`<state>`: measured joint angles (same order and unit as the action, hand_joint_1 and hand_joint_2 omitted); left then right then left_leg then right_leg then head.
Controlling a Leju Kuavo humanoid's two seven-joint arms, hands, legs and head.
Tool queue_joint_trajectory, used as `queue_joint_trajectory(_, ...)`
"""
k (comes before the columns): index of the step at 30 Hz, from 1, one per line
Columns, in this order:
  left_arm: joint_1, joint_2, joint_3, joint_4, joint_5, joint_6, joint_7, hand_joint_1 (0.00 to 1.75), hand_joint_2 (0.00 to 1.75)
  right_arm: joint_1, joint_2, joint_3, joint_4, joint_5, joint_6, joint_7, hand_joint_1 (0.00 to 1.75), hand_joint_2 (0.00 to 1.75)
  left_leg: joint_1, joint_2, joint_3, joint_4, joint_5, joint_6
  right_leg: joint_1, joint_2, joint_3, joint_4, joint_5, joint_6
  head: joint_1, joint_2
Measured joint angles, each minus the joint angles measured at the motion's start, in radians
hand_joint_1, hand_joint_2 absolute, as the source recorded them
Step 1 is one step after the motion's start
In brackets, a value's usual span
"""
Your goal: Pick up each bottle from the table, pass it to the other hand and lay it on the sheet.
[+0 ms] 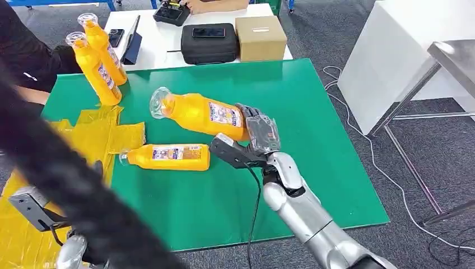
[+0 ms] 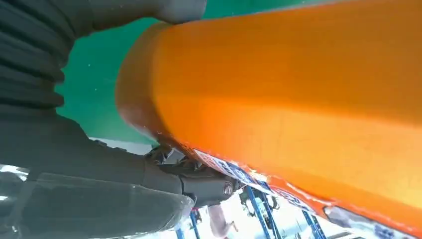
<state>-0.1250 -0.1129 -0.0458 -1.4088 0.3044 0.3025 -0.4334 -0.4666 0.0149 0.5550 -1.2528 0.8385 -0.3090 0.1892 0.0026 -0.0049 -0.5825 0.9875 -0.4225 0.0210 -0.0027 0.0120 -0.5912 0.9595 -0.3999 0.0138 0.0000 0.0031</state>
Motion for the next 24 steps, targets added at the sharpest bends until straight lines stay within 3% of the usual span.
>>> queue_joint_trajectory(16, -0.038, -0.036, -0.057, 0.005, -0.043, 0.033, 0.034, 0.00, 1.75, -0.084, 0.161, 0.077, 0.146, 0.147, 0.112, 0.093, 1.75, 1.75, 0.000, 0.000, 0.000, 0.000, 0.000, 0.000, 0.001, 0.000, -0.001, 0.000, 0.000, 0.000, 0.000, 0.000)
queue_joint_trajectory(24, -0.045, -0.042, -0.087, 0.010, 0.180, -0.220, 0.145, 0.00, 1.75, -0.108, 0.209, 0.133, 0.314, 0.235, 0.111, 0.090, 1.75, 1.75, 0.000, 0.000, -0.001, 0.000, 0.000, 0.000, 0.000, 0.000, -0.001, 0.000, 0.000, 0.000, 0.000, 0.000)
